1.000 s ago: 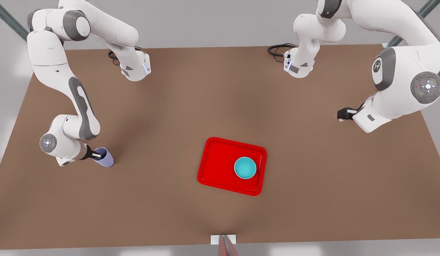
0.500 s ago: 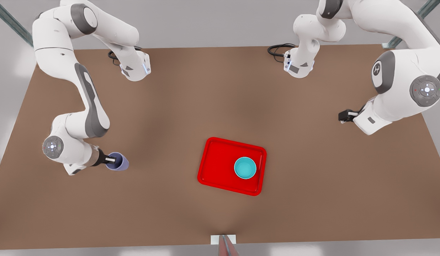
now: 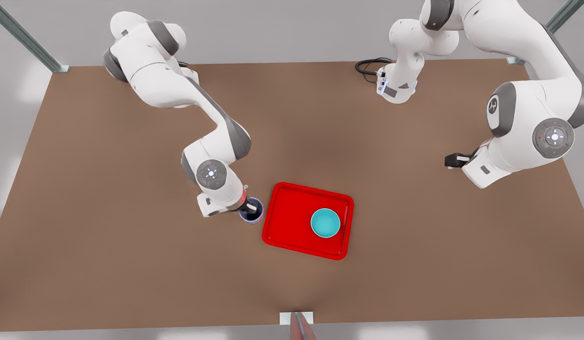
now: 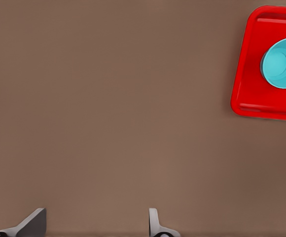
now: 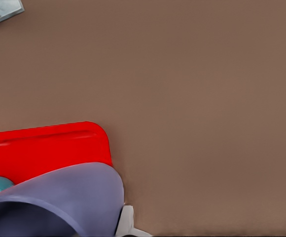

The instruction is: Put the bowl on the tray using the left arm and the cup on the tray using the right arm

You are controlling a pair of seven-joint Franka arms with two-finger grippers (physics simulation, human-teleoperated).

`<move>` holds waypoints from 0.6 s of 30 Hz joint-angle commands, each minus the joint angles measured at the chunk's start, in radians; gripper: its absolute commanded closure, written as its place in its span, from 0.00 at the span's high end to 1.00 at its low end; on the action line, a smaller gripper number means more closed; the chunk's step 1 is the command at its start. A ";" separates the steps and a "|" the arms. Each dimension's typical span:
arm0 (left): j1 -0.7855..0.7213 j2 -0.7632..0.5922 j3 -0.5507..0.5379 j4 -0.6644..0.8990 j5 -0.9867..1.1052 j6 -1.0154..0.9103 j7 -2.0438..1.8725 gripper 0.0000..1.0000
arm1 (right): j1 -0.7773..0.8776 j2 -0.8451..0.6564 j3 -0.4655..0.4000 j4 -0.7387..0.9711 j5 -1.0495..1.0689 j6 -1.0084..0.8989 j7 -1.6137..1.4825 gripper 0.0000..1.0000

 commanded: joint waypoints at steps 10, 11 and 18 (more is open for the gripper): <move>0.000 0.000 0.000 0.000 0.000 -0.008 0.000 1.00 | 0.153 0.145 0.002 0.098 -0.001 0.115 0.190 0.21; 0.000 0.000 0.000 0.000 0.000 -0.008 0.000 1.00 | 0.152 0.151 0.000 0.094 -0.002 0.117 0.190 0.21; 0.000 0.005 0.000 0.000 0.000 -0.009 0.000 1.00 | 0.169 0.217 -0.001 0.066 -0.004 0.143 0.192 0.21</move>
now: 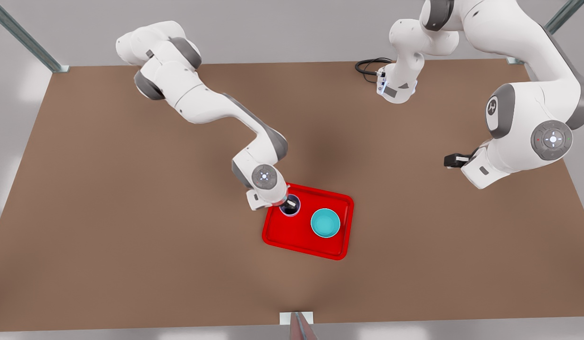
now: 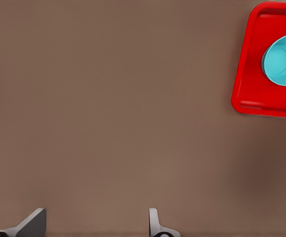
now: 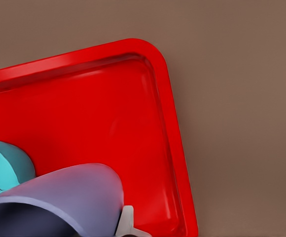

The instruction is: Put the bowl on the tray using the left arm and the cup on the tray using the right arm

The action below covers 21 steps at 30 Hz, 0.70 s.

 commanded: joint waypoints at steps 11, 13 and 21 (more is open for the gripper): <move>0.000 0.001 0.000 0.000 0.000 0.000 0.000 1.00 | 0.009 0.051 0.000 -0.005 -0.006 0.025 0.000 0.58; 0.000 0.001 0.000 0.000 0.000 0.000 0.000 1.00 | 0.009 0.053 0.000 -0.005 -0.008 0.028 0.000 1.00; 0.000 0.001 0.000 0.000 0.000 0.000 0.000 1.00 | 0.009 0.054 0.000 -0.017 -0.011 0.054 -0.002 1.00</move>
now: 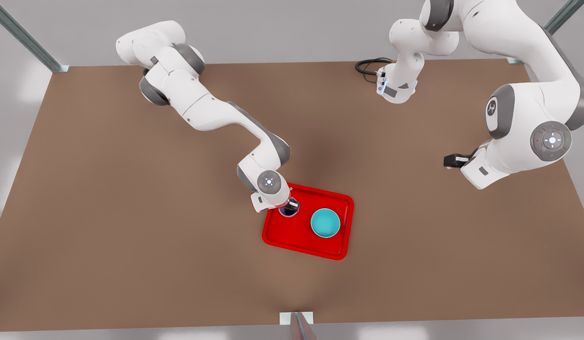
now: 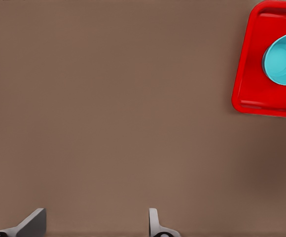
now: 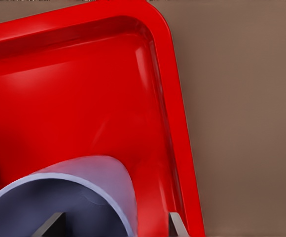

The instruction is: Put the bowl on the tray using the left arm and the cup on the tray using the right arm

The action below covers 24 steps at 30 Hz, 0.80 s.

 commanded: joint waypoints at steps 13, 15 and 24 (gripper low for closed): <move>0.000 0.000 0.000 0.000 0.002 0.000 0.000 1.00 | -0.002 -0.009 0.000 0.002 -0.002 0.000 0.001 1.00; 0.001 0.001 0.000 0.000 0.022 0.003 0.000 1.00 | -0.005 -0.025 0.000 0.002 -0.002 -0.005 0.004 1.00; 0.000 0.001 0.000 -0.002 0.022 0.000 -0.002 1.00 | -0.179 -0.307 0.011 0.041 0.018 -0.335 -0.215 1.00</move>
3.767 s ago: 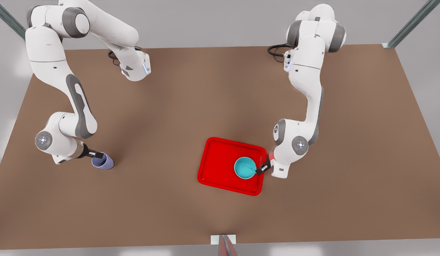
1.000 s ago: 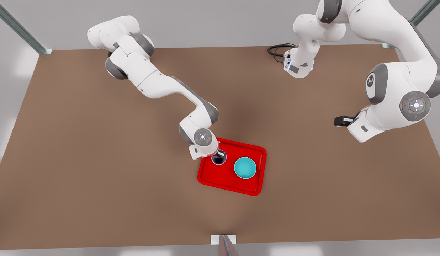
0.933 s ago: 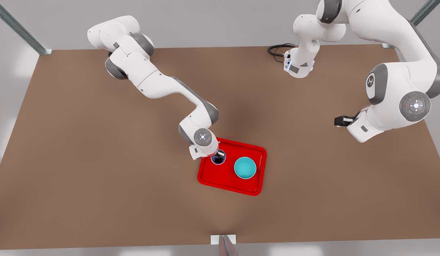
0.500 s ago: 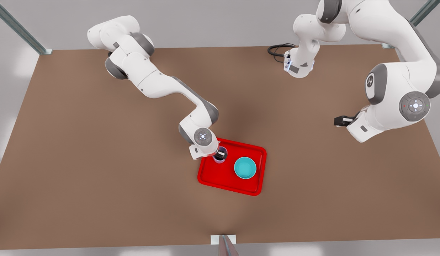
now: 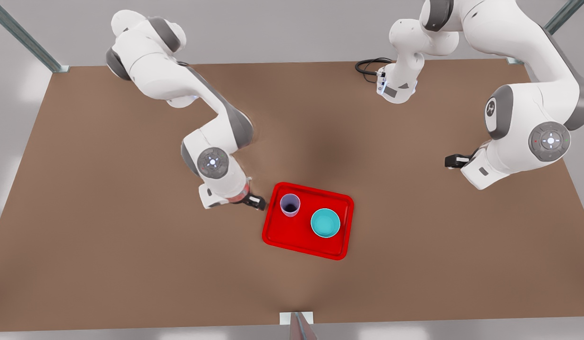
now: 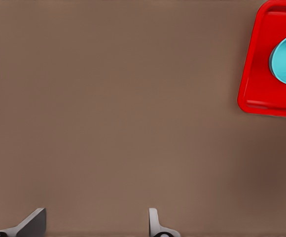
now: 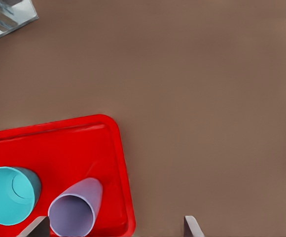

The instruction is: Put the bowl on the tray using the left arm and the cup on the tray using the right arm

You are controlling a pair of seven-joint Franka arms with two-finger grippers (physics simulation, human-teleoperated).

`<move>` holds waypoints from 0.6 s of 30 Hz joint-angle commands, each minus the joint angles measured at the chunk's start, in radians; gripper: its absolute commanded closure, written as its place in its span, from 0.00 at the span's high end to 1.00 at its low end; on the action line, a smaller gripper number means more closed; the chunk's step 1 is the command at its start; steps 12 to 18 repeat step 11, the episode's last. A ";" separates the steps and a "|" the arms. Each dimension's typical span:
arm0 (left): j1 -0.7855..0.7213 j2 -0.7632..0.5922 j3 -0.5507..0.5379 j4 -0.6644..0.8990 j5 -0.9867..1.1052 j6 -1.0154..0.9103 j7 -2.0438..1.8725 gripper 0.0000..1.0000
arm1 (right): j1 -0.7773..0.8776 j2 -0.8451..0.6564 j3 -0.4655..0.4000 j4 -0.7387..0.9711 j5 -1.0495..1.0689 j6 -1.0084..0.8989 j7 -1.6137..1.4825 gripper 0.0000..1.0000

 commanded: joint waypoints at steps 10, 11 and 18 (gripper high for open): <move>0.000 0.000 0.000 0.000 0.001 0.000 0.000 1.00 | -0.322 -0.620 -0.286 -0.610 0.143 0.051 -0.870 1.00; 0.000 0.000 0.000 0.000 0.001 0.000 0.000 1.00 | -0.337 -0.619 -0.286 -0.599 0.140 0.052 -0.871 1.00; 0.000 0.000 0.000 0.000 0.001 0.000 0.000 1.00 | -0.337 -0.619 -0.286 -0.599 0.140 0.052 -0.871 1.00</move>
